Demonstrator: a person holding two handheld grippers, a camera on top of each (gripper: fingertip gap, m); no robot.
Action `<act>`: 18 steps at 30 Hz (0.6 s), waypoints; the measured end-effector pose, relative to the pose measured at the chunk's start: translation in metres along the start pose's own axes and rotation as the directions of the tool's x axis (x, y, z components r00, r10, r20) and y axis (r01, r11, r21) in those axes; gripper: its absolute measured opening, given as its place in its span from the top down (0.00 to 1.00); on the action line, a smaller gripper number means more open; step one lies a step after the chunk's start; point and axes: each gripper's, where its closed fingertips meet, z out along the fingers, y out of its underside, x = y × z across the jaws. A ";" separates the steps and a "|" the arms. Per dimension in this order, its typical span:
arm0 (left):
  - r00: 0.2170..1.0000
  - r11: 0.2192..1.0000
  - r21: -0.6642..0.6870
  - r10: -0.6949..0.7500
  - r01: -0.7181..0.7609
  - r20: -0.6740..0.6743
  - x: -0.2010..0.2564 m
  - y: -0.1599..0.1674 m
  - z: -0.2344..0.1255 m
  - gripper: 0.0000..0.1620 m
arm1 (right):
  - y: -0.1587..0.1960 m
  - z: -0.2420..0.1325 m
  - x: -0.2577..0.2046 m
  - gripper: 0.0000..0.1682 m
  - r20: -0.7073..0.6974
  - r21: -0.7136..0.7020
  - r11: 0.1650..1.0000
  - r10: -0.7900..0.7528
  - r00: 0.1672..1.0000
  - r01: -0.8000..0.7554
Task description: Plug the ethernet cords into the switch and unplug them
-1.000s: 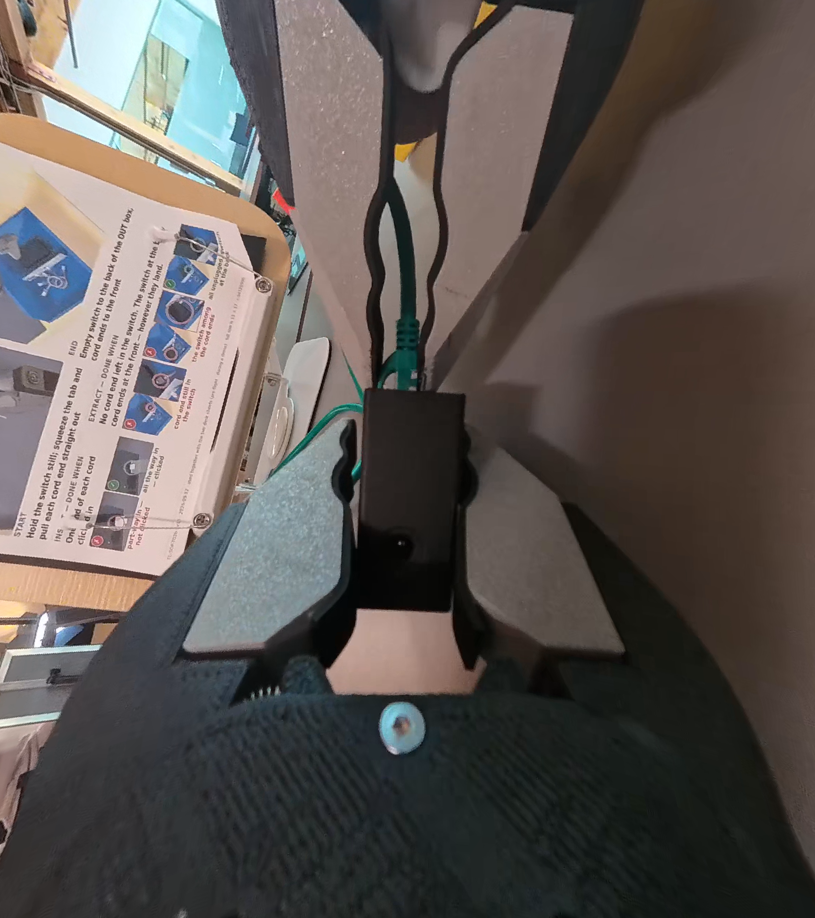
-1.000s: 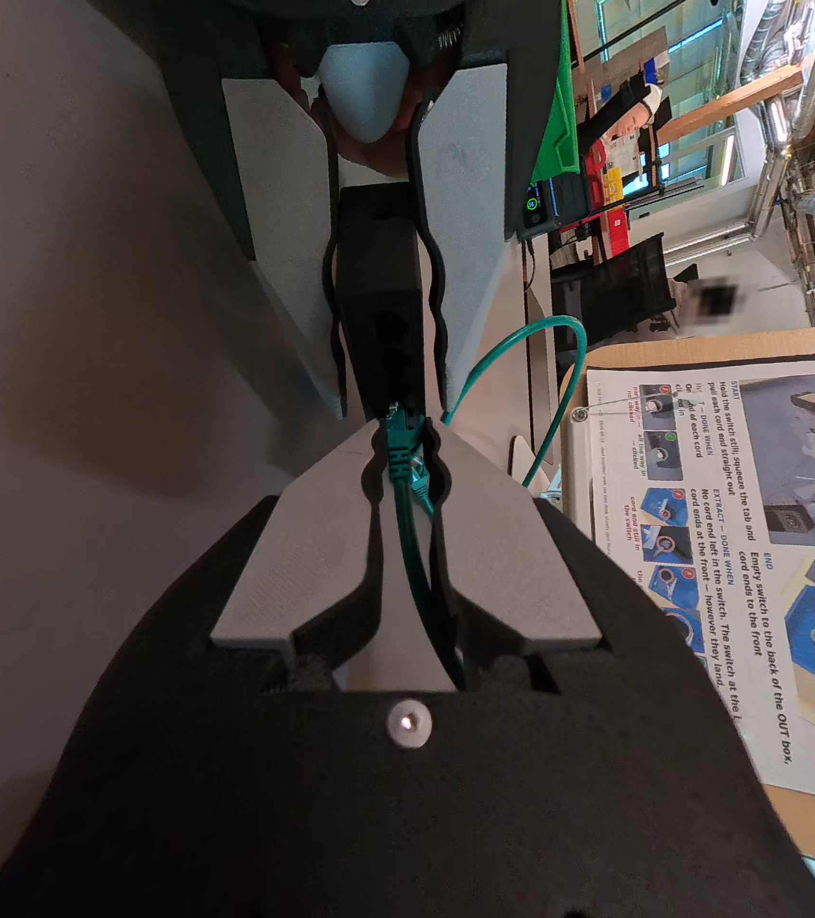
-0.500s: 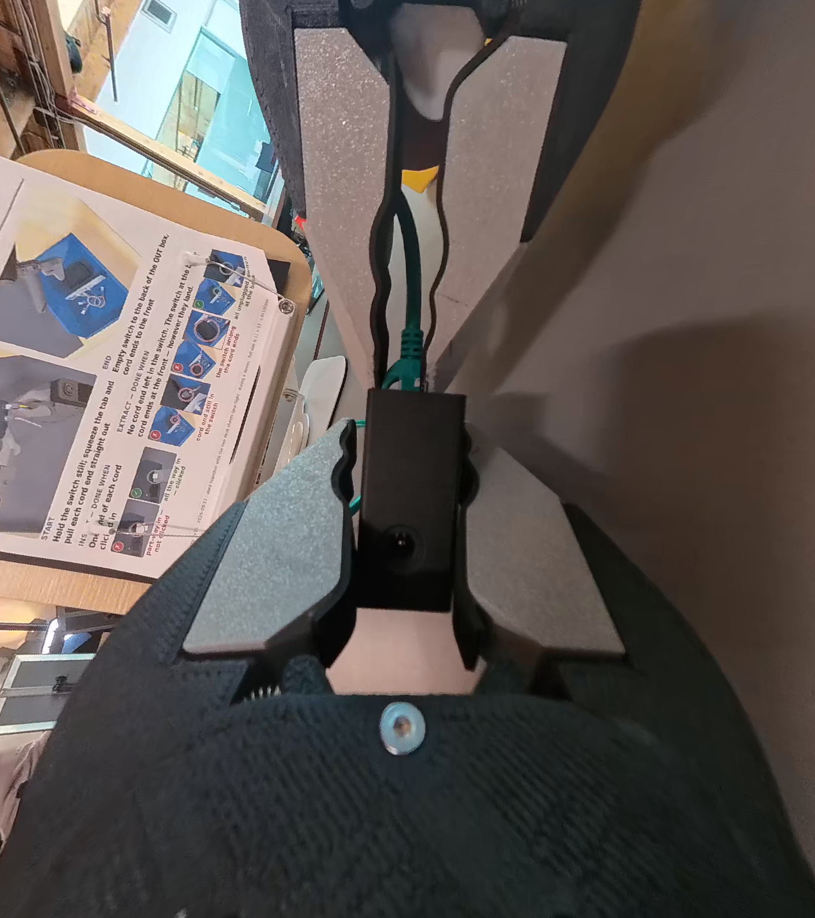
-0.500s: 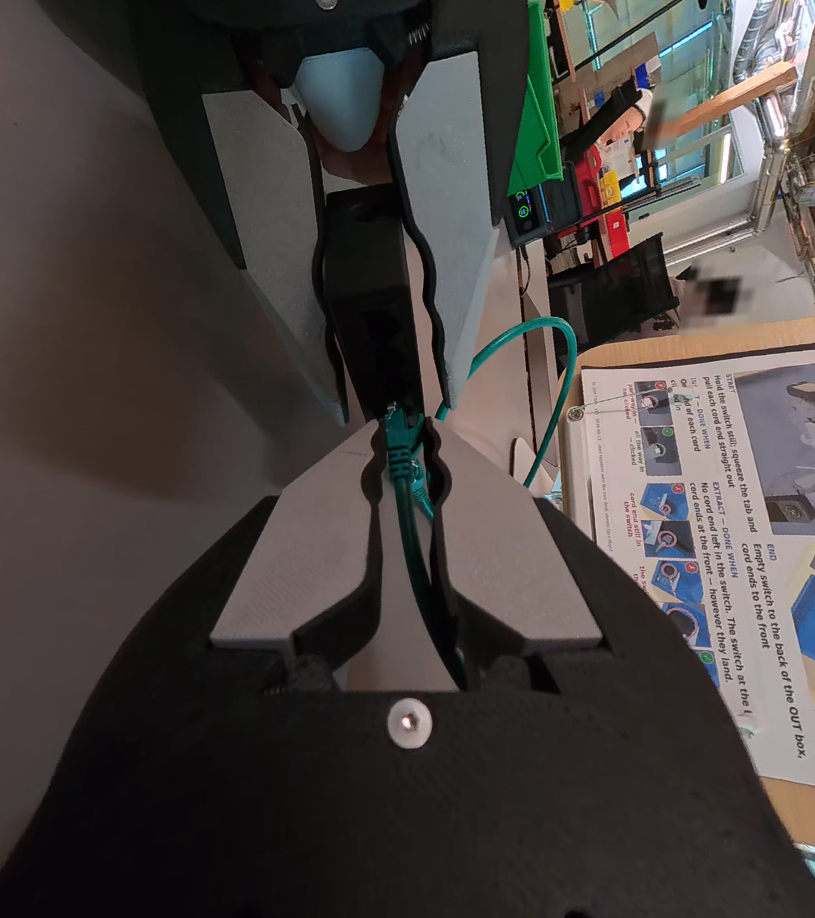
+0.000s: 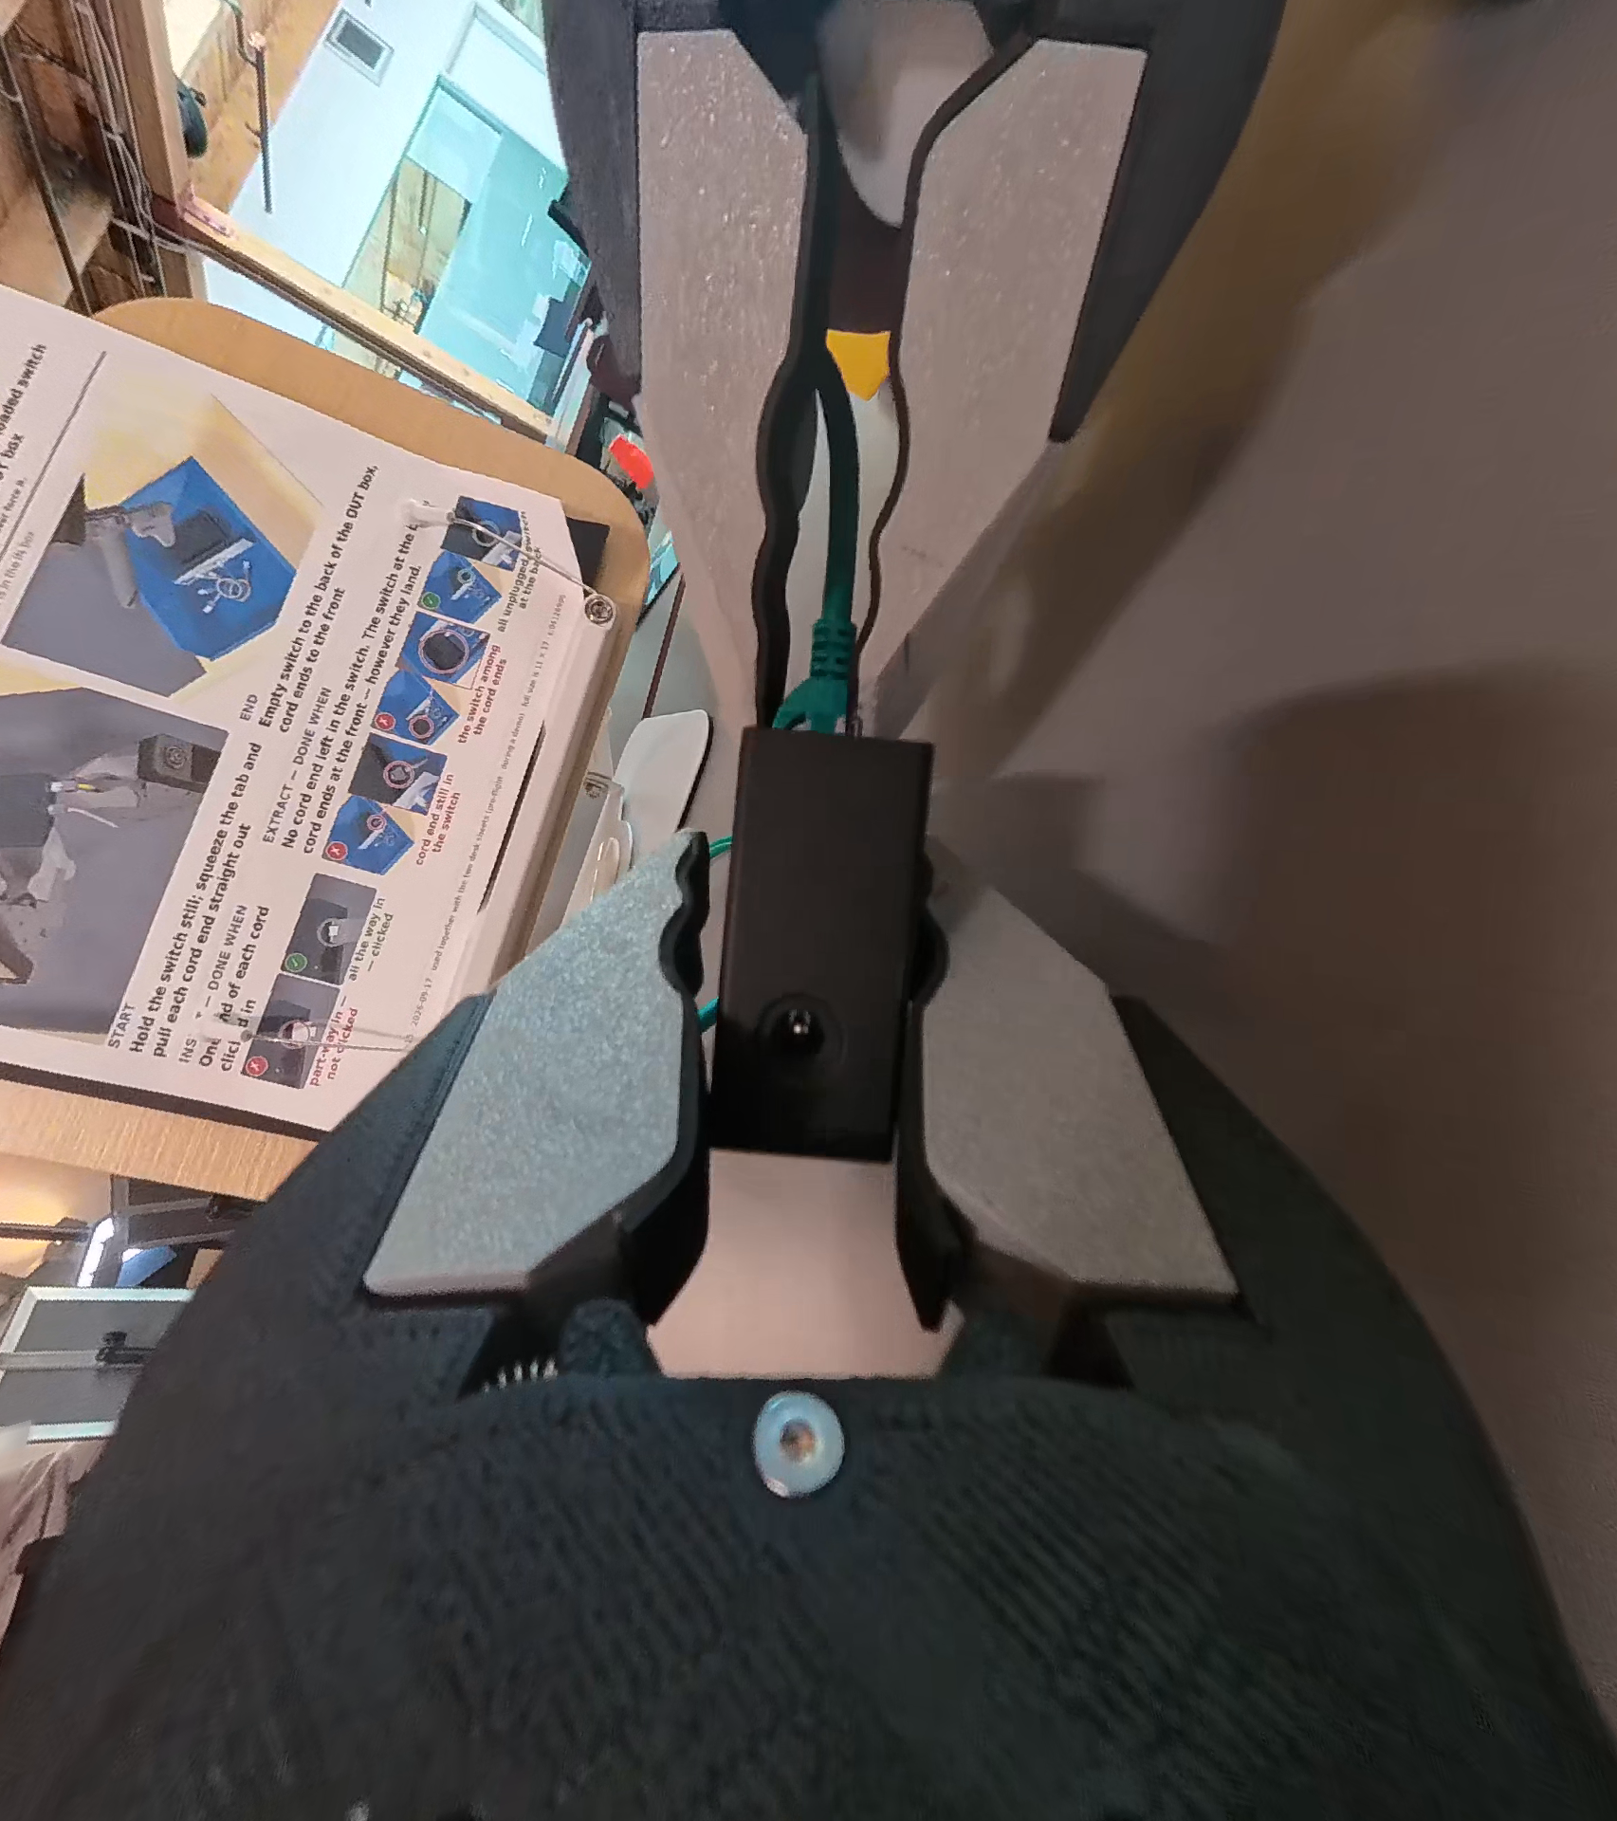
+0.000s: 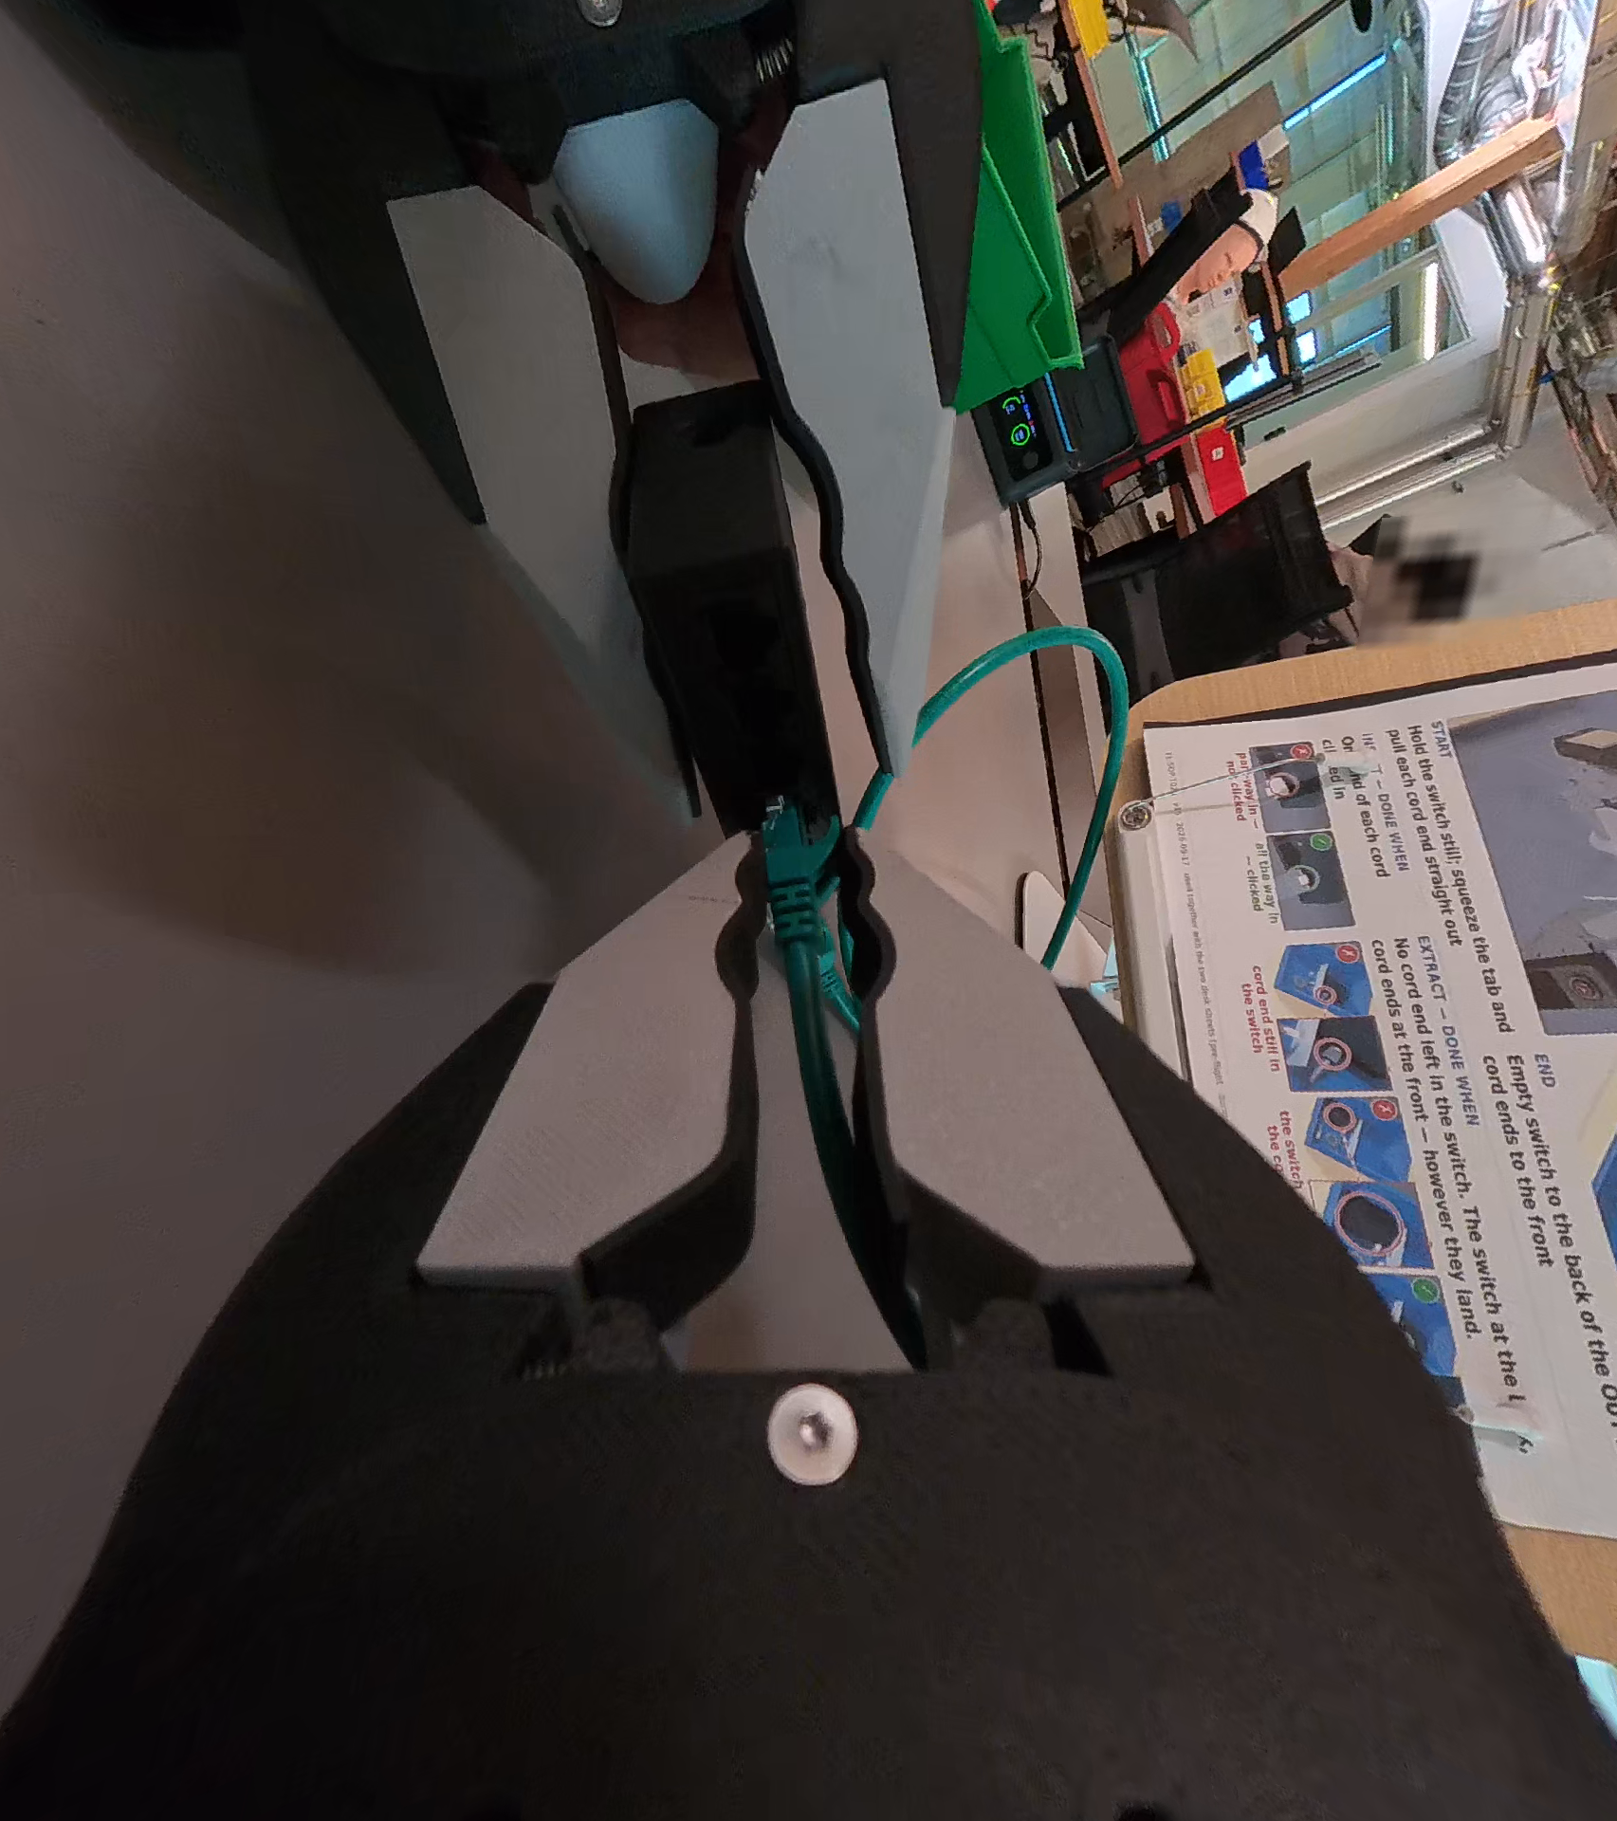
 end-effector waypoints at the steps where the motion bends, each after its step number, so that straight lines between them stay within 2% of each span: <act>1: 1.000 1.000 -0.002 0.000 0.000 0.003 -0.001 0.001 -0.001 0.77 | 0.001 0.000 0.001 0.93 -0.002 -0.001 1.000 0.004 1.000 -0.004; 8: 0.999 0.998 0.045 -0.052 0.052 -0.001 -0.005 -0.005 -0.005 0.78 | -0.001 -0.002 0.004 0.94 0.001 0.027 0.998 0.049 0.999 -0.049; 18: 1.000 0.996 0.089 -0.018 0.019 -0.013 -0.005 -0.011 -0.010 0.82 | -0.001 -0.009 0.005 0.94 0.051 0.081 0.986 0.145 0.988 -0.149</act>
